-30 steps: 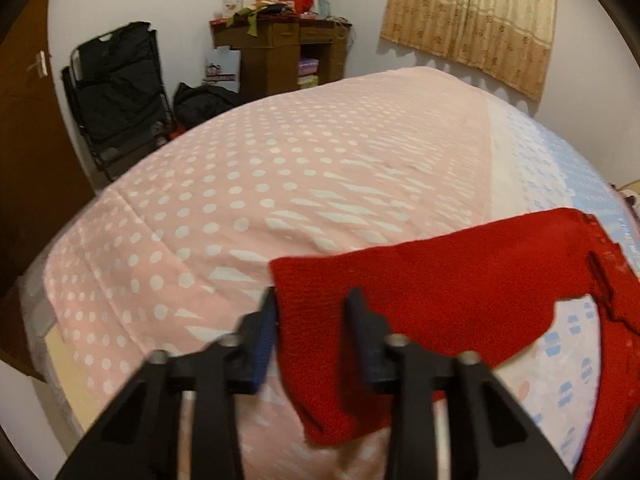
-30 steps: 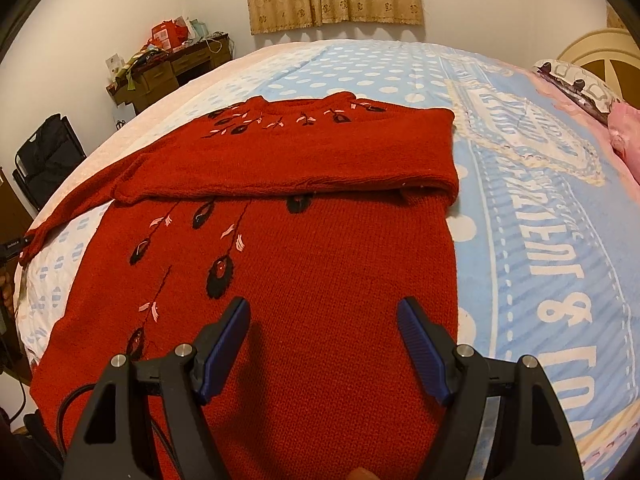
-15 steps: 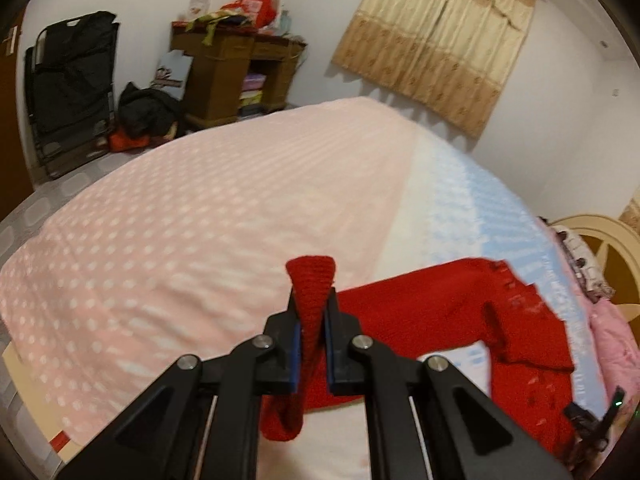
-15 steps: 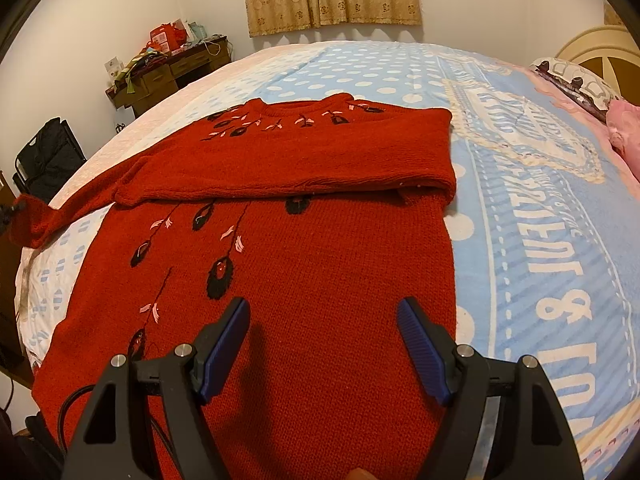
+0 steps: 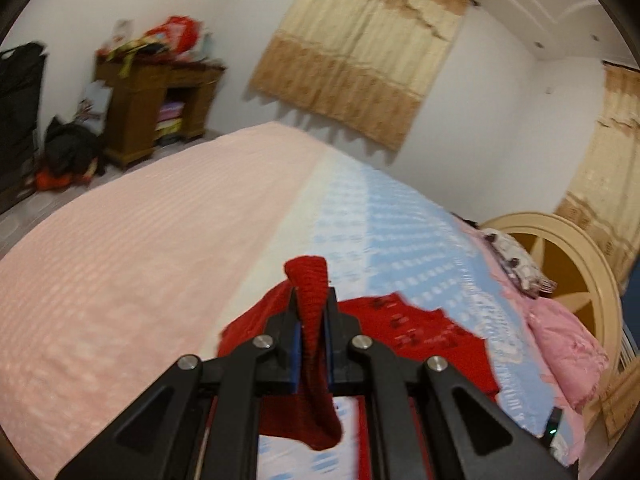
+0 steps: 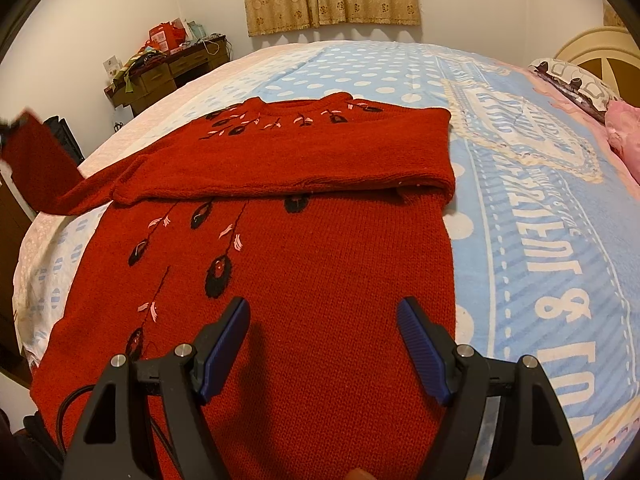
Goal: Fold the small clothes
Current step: 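Lift the sleeve with the left tool and fold it over the sweater body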
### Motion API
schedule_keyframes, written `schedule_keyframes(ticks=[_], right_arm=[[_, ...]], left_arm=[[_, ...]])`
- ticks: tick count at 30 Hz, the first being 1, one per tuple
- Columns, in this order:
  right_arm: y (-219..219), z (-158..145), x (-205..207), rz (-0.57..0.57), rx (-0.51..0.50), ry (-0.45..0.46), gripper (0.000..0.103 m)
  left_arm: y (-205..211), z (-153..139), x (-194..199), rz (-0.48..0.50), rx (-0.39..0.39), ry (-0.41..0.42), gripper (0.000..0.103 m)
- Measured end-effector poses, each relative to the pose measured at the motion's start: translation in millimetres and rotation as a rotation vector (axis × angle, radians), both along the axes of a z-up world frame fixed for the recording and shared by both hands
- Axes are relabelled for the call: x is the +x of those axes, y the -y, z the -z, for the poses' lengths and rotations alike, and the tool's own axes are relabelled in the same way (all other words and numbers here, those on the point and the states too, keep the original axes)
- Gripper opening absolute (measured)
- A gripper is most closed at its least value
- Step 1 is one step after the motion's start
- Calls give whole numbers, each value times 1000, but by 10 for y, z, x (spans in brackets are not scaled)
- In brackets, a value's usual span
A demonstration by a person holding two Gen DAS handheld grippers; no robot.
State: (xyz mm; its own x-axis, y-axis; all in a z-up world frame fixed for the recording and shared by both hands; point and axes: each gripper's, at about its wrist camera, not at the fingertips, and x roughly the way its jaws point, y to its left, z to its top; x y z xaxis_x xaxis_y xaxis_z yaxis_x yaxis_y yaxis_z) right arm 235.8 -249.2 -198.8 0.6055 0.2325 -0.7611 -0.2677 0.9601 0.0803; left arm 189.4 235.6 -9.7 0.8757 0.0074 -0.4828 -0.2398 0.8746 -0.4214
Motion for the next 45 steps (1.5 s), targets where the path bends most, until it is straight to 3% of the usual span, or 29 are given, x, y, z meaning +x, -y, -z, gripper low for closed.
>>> schedule_keyframes(ticks=[7,20,29,33,38,40,42,45], right_arm=[[1,4,4,1,4,-3,77],[-11,20,2,1,7,-8,77],[-18,40,-5,0,6,-12,79],[-23,45,5,-4,11,-17,80],[-25,47,13,-8,16,-22,82],[-26,45,11,-9,18,-23,82],[-29,45,10,-10,19,-25,82],[-31,44,10,-11,20,-25,83]], left_arm=[[539,-286,400,123,32,63,9],[1459,-198,974,311,58,23,9],[2308,311,1508,399,158,-97,9],[2595,657,1650,400,274,-156,9],[2745,905,1732,411,341,-224,20],[2783,913,1712,413,367,-240,49],[2797,856,1595,419,400,-210,65],[2728,773,1396,417,472,-174,74]])
